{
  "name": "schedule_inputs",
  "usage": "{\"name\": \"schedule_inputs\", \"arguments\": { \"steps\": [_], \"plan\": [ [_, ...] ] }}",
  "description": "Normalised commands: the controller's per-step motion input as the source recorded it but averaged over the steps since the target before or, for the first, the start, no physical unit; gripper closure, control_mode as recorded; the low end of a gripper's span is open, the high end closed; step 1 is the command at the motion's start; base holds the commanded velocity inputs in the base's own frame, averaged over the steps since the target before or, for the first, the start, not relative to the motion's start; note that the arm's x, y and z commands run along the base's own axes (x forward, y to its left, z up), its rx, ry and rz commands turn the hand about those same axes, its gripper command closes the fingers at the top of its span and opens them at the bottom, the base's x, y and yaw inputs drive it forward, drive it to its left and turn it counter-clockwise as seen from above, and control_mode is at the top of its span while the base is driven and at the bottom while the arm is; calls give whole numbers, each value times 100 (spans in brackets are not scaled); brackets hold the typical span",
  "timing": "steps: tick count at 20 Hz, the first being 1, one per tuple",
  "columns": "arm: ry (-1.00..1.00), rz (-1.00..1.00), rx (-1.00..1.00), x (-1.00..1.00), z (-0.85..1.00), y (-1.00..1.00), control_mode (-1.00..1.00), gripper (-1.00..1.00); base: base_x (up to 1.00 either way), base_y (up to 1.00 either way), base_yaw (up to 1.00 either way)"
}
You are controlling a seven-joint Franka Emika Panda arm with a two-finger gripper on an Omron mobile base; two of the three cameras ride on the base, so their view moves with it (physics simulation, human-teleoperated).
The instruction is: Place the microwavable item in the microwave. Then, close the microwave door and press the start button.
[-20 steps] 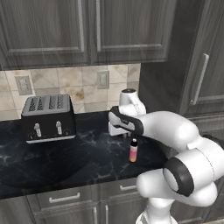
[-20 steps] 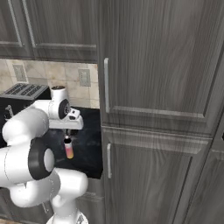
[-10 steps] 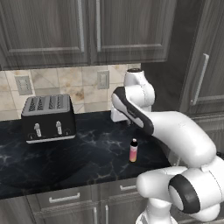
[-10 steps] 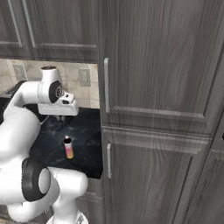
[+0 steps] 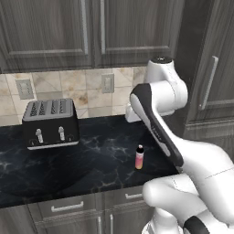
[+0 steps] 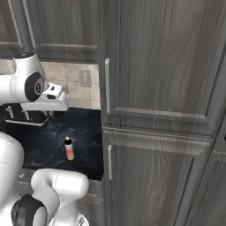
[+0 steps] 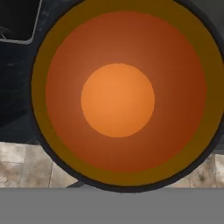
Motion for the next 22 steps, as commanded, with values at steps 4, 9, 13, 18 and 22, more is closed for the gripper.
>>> {"name": "schedule_inputs", "arguments": {
  "steps": [4, 9, 13, 18, 22],
  "plan": [
    [-4, 0, 0, -99, 17, -6, -100, 100, 0, 0, 0],
    [1, 0, 0, -68, -24, 0, -100, 100, 0, 0, 0],
    [4, 0, 0, -32, -25, 0, -100, 100, 0, 0, 0],
    [0, 0, 0, -44, -7, 0, -100, 100, 0, 0, 0],
    [0, 0, 0, -34, 0, 0, 100, 100, -48, 0, 0]
  ]
}}
